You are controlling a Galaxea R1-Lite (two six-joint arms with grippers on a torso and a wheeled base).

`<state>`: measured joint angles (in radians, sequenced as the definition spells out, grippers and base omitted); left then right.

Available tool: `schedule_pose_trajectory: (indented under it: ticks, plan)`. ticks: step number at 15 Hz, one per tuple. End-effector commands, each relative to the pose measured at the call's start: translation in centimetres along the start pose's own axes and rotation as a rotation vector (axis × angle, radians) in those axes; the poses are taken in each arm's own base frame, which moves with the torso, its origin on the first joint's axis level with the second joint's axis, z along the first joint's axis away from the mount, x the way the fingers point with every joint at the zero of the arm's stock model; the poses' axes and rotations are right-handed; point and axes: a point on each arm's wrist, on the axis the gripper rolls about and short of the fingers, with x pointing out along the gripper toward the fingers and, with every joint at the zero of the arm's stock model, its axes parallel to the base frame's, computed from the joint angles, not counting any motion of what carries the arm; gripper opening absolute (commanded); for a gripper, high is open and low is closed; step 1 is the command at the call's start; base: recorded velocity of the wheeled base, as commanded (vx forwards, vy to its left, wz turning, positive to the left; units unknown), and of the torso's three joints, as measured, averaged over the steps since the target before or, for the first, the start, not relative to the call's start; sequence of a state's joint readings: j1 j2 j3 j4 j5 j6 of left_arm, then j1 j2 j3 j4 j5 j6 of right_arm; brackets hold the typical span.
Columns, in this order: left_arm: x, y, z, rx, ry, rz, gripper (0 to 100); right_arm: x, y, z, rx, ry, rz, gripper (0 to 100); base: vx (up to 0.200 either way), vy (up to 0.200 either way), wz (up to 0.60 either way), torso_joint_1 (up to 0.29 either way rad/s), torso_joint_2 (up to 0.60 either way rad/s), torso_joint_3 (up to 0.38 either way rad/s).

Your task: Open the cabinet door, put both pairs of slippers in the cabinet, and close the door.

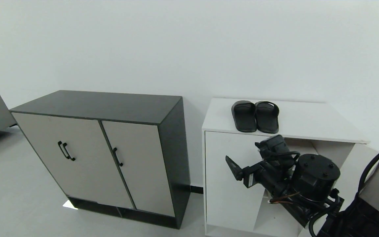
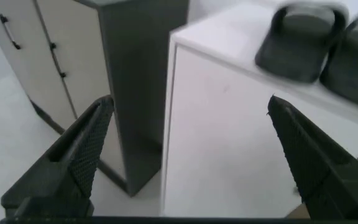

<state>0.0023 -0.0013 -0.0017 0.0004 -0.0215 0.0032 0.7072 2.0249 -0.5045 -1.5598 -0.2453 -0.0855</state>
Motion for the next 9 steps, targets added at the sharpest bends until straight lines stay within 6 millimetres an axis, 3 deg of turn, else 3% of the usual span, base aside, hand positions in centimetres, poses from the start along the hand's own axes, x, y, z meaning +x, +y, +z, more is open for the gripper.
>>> schedule_pose_trajectory:
  ticks: [1, 6, 9]
  plan:
    - [0.01, 0.0, 0.0, 0.0, 0.001, 0.001, 0, -0.06, -0.44, -1.29, -0.038, 0.042, -0.005, 100, 0.0, 0.0, 0.0, 0.071, -0.11, -0.051]
    - [0.01, 0.0, 0.0, 0.0, 0.001, 0.001, 0, -0.24, -0.63, -1.26, -0.041, 0.045, -0.005, 100, 0.0, 0.0, 0.0, 0.0, 0.0, 0.0]
    - [0.01, 0.0, 0.0, 0.0, 0.001, 0.001, 0, -0.38, -0.67, -1.1, -0.04, 0.042, -0.004, 100, 0.0, 0.0, -0.6, -0.092, 0.18, 0.092]
